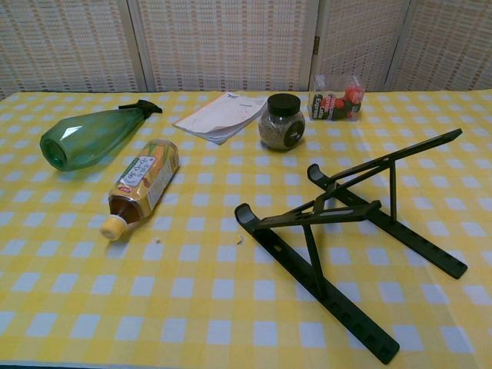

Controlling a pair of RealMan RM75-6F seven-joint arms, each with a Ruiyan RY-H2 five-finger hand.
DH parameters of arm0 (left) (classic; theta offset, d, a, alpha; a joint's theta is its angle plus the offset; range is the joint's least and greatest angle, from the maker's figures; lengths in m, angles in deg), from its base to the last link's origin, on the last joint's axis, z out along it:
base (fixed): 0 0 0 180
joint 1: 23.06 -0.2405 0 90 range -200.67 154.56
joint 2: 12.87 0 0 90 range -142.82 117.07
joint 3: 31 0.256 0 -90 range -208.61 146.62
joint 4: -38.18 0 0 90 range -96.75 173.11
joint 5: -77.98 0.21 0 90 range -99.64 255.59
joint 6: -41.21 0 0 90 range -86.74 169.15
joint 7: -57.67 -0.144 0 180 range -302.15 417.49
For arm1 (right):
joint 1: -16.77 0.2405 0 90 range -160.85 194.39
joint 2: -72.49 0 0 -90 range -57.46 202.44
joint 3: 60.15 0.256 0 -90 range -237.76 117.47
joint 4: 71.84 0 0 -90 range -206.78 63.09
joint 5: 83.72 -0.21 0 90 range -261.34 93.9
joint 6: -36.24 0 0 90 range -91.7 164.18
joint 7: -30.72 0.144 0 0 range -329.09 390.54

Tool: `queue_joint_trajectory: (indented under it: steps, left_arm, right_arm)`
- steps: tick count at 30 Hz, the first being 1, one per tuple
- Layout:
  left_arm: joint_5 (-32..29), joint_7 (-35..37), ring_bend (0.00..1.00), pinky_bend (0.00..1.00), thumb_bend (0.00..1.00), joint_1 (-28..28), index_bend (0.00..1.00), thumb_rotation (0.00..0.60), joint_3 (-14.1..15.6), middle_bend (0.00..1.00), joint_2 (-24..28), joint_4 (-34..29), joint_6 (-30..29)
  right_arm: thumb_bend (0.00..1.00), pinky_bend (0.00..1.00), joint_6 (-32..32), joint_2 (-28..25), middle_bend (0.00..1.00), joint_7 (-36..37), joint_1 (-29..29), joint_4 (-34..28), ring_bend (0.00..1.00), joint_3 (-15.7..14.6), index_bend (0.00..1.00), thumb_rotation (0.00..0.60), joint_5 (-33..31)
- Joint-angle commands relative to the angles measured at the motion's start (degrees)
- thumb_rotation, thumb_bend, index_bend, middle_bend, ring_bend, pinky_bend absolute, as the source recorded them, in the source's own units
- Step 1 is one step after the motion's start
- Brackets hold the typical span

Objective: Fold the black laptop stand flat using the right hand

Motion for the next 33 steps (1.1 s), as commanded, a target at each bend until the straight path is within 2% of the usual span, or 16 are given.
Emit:
queue_joint_trajectory:
  steps: [1,12,19,24,33]
  left_arm:
    - [0.02,-0.06,0.0,0.0,0.13,0.01,0.01,0.6,-0.01,0.0,-0.19,0.19,-0.06]
    - [0.52,0.56,0.0,0.0,0.13,-0.17,0.01,0.6,0.23,0.0,-0.24,0.42,-0.5]
    - [0.78,0.61,0.0,0.0,0.13,-0.21,0.01,0.6,0.27,0.0,-0.17,0.29,-0.73]
    - [0.88,0.49,0.0,0.0,0.13,-0.22,0.01,0.6,0.44,0.0,-0.18,0.17,-0.63]
    - [0.54,0.14,0.0,0.0,0.13,-0.09,0.01,0.6,0.59,0.0,0.04,-0.28,0.01]
  right_arm:
    - [0.4,0.0,-0.04,-0.1,0.0,0.42,0.07,-0.01,0.0,0.0,0.0,0.6,0.15]
    - [0.4,0.0,-0.53,-0.27,0.0,2.12,0.49,0.29,0.0,-0.46,0.0,0.6,1.34]
    - [0.4,0.0,-4.79,-1.11,0.0,7.21,3.7,-0.14,0.01,-1.12,0.0,0.6,4.06]
    - [0.4,0.0,-10.4,-1.48,0.0,16.51,7.8,0.28,0.01,-1.32,0.0,0.6,5.44]
    - [0.4,0.0,-18.75,1.58,0.0,35.89,15.46,6.6,0.0,-1.61,0.0,0.6,7.47]
